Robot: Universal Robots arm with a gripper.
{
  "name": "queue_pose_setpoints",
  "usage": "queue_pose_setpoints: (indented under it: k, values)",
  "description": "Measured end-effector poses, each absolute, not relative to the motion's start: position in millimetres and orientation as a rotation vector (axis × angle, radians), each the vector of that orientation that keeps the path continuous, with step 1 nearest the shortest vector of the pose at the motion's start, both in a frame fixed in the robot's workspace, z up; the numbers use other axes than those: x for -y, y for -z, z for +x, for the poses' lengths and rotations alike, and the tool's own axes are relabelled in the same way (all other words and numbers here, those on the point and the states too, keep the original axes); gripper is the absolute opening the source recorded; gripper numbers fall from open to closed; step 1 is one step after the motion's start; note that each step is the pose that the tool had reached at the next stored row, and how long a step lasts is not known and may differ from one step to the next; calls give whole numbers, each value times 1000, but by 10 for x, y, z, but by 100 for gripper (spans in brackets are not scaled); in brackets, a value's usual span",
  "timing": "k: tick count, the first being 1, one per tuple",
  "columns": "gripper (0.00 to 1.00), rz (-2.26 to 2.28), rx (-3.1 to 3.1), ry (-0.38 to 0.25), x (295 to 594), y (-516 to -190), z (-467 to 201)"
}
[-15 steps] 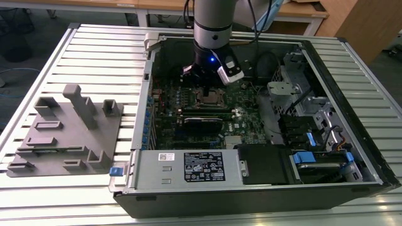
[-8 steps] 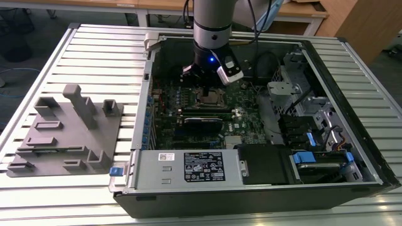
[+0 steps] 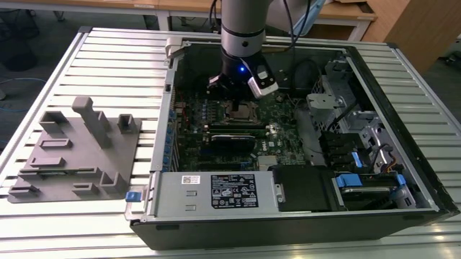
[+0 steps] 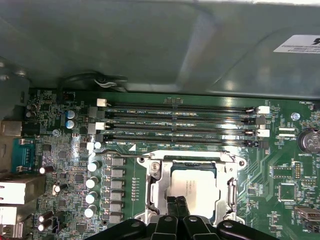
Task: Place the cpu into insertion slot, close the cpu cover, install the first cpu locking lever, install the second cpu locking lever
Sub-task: 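Close the cpu cover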
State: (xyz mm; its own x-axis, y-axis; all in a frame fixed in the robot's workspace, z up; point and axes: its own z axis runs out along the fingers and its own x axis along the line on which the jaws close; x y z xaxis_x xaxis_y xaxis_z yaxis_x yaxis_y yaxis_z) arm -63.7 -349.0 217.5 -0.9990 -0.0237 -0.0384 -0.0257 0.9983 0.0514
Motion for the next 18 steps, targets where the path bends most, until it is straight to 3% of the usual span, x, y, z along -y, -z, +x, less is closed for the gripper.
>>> queue_pose_setpoints:
  k: [18]
  values:
    - [11, -39, -3101, -80, 3447, -2061, -745]
